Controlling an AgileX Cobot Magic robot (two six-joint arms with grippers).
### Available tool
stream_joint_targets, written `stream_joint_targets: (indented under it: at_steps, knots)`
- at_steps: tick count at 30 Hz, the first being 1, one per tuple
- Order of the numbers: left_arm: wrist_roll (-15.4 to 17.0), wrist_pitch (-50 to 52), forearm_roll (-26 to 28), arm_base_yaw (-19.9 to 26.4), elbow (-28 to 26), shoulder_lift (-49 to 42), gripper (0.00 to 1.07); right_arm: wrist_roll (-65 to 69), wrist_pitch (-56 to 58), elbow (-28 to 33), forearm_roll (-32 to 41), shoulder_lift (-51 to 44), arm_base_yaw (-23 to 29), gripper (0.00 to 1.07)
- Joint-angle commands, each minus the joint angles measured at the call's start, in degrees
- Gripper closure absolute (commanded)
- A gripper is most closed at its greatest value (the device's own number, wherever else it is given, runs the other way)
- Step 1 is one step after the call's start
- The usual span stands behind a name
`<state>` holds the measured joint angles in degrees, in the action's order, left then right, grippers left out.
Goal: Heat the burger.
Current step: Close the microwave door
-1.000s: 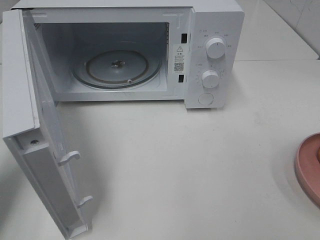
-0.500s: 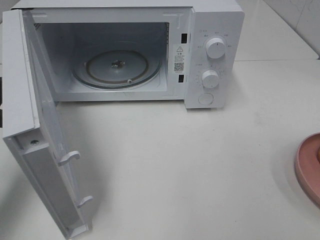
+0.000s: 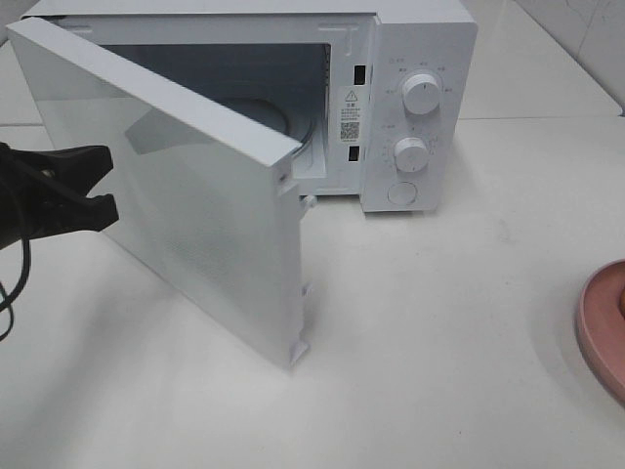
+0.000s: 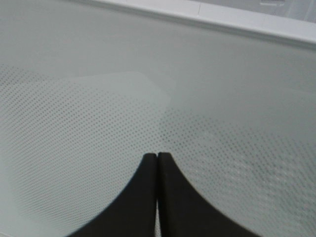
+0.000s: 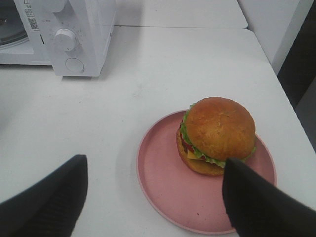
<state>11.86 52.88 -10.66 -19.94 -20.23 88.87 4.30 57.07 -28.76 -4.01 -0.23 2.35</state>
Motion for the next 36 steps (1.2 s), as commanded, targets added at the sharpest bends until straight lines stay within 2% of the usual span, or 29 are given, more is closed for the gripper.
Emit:
stream_joint_targets:
  at_steps: [1,5,6,7,11,13,14,15,16,18,21,22,24,28,30,33,35,36]
  knots:
    - [0.0,0.52,2.81,-3.15,-2.46,1.6,1.07,-0.86,-0.06,0.17,0.06,-1.55,-0.34,0.32]
    - [-0.34,0.4,7.33,-7.33,-5.61,4.53,1.07,-0.86,-0.06,0.17,0.06,-1.55,-0.34,0.32]
    - [-0.34,0.4,7.33,-7.33,-5.61,4.53,1.07,-0.86,-0.06,0.17,0.06,-1.55,-0.34,0.32]
    - [-0.34,0.34,10.26,-8.82,-6.99,5.44,1.07,-0.86,-0.06,0.17,0.06,-1.55,-0.34,0.32]
    - [-1.26,0.29,14.15,-10.83,-9.0,6.82,1.07,-0.86,-0.06,0.17,0.06,-1.55,-0.34,0.32]
    - [-3.95,-0.17,17.53,-12.89,-11.29,8.25,1.07,-0.86,-0.06,0.17,0.06,-1.55,-0.34,0.32]
    - [-3.95,-0.17,17.53,-12.89,-11.29,8.25,1.07,-0.86,-0.06,0.17,0.06,-1.55,-0.34,0.32]
    - [-5.84,-0.86,19.54,-14.32,-13.01,9.17,1.07,-0.86,-0.06,0.17,0.06,-1.55,-0.34,0.32]
    - [-5.84,-0.86,19.54,-14.32,-13.01,9.17,1.07,-0.86,-0.06,0.17,0.06,-1.55,-0.34,0.32]
    - [-8.59,-3.09,24.01,-16.73,-16.79,11.0,1.07,-0.8,-0.06,0.17,0.06,-1.55,-0.34,0.32]
    - [-9.34,-3.32,24.87,-17.19,-17.59,11.4,1.07,-0.8,-0.06,0.17,0.06,-1.55,-0.34,0.32]
    - [-10.83,-3.84,26.53,-17.93,-19.31,12.26,1.07,-0.8,-0.06,0.17,0.06,-1.55,-0.34,0.32]
    - [-11.86,-4.41,27.73,-18.39,-21.26,13.35,1.07,-0.8,-0.06,0.17,0.06,-1.55,-0.34,0.32]
    - [-11.86,-6.02,28.76,-18.91,-24.12,14.9,1.07,-0.8,-0.06,0.17,0.06,-1.55,-0.34,0.32]
    - [-11.86,-7.56,29.05,-18.96,-27.85,16.79,1.07,-0.8,-0.06,0.17,0.06,-1.55,-0.34,0.32]
    - [-11.86,-7.85,29.11,-18.96,-28.71,17.13,1.07,-0.8,-0.06,0.17,0.06,-1.55,-0.34,0.32]
    - [-11.86,-9.0,29.39,-18.96,-31.97,18.79,1.07,-0.8,-0.06,0.17,0.06,-1.55,-0.34,0.32]
    - [-11.86,-9.0,29.39,-18.96,-31.97,18.79,1.07,-0.8,-0.06,0.17,0.06,-1.55,-0.34,0.32]
